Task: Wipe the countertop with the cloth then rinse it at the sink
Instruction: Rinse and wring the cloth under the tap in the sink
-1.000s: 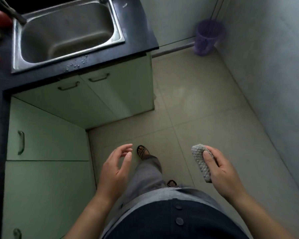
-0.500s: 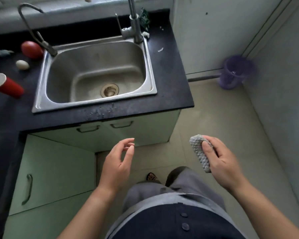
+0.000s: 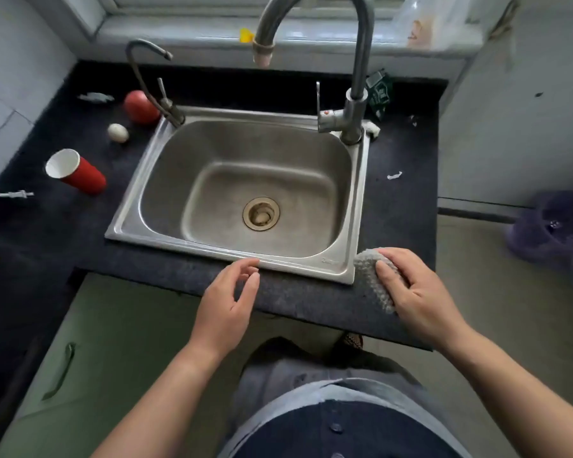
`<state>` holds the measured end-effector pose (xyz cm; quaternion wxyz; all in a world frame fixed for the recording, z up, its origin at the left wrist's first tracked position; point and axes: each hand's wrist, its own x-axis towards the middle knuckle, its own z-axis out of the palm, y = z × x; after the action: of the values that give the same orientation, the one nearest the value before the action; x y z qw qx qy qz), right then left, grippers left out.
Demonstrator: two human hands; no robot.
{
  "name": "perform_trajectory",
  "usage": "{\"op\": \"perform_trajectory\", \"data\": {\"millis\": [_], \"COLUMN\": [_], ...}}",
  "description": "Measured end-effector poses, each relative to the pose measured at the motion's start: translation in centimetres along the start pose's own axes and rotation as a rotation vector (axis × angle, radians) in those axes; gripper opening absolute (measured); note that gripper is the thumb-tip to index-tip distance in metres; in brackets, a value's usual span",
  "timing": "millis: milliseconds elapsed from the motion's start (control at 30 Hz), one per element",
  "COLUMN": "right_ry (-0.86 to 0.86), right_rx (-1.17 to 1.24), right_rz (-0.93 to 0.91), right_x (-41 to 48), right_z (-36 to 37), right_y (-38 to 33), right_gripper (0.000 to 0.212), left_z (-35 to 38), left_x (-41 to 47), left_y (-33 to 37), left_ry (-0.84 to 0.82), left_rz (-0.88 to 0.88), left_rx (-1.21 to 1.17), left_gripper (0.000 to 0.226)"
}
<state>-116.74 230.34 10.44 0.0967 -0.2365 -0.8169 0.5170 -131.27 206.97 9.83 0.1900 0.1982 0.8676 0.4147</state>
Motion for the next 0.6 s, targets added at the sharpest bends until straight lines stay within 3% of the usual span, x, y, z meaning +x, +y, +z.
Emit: {"op": "perform_trajectory", "data": {"millis": [200, 267, 400, 600], "right_ry": [-0.046, 0.005, 0.02, 0.148], "right_rx": [-0.014, -0.029, -0.057, -0.12], "right_rz": [-0.039, -0.015, -0.007, 0.113], "right_x": [6.1, 12.3, 16.3, 25.5], "right_z": [0.1, 1.3, 1.9, 4.2], "right_y": [-0.7, -1.4, -2.3, -4.2], "right_gripper": [0.015, 0.016, 0.018, 0.037], "left_z": [-0.3, -2.1, -3.0, -5.6], "left_x": [3.9, 10.1, 14.4, 25.4], "left_y": [1.0, 0.6, 0.8, 2.1], "left_ry": [0.043, 0.007, -0.033, -0.136], "left_rz": [0.003, -0.013, 0.056, 0.172], "left_rx": [0.023, 0.02, 0.048, 0.078], "left_gripper": [0.021, 0.019, 0.02, 0.027]}}
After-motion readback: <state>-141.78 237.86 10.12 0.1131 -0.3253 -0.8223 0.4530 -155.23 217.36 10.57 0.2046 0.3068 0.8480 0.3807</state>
